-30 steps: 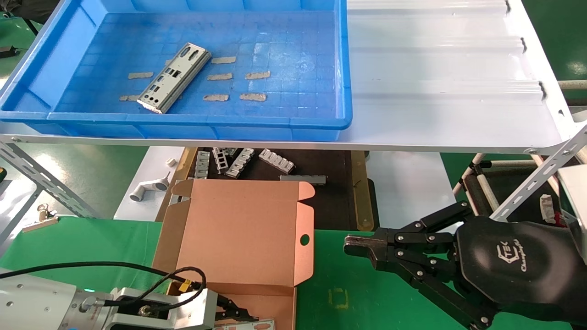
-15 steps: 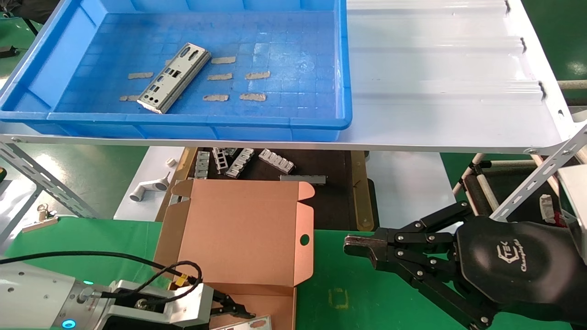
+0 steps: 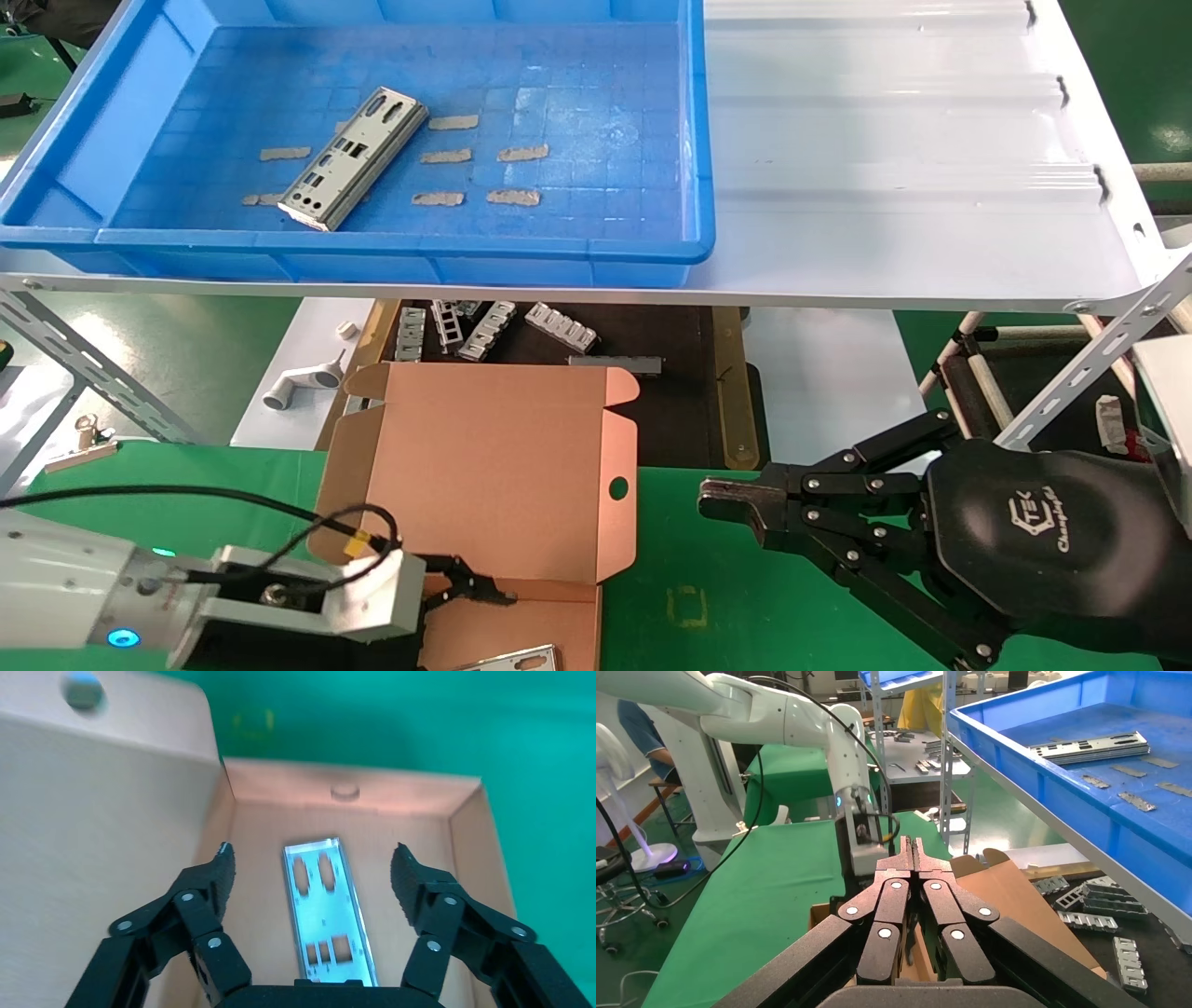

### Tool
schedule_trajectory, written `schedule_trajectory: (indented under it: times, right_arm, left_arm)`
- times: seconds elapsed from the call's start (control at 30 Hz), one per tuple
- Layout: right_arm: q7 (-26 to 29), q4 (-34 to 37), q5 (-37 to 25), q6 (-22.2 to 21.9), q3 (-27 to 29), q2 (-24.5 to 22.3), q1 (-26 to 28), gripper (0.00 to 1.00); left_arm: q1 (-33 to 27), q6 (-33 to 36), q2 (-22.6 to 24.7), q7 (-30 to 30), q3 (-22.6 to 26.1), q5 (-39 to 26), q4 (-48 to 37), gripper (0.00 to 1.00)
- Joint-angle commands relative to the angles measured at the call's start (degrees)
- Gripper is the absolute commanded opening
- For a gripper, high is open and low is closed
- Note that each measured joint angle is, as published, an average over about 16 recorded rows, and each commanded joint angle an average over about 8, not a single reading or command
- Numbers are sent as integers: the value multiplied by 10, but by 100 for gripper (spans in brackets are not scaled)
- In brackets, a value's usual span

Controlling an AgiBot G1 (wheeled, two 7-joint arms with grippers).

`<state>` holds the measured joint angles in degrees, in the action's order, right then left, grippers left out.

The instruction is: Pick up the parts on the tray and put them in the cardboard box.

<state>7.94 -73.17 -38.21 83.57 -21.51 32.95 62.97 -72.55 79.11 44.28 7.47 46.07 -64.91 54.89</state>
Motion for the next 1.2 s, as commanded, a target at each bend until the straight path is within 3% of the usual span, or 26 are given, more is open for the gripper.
schedule_trajectory:
  times: [0.03,0.5,0.53,0.73,0.8,1.2]
  right_arm:
    - [0,0,0,0,0,0,0,0]
    - [0,0,0,0,0,0,0,2]
    - [0,0,0,0,0,0,0,9]
    - [0,0,0,0,0,0,0,84]
    - [0,0,0,0,0,0,0,100]
    - [0,0,0,0,0,0,0,100]
  left_arm:
    - [-2,5,-5,-2,-6,11,4,100]
    - [-1,15,-47,-29,-46,90,40,100]
    - [-1,14,-49,-30,-48,94,42,100]
    - [5,16,-56,-40,-65,111,51,100]
    - [8,18,-57,-45,-73,115,56,100]
    - [30,28,-64,-75,-122,140,84,100]
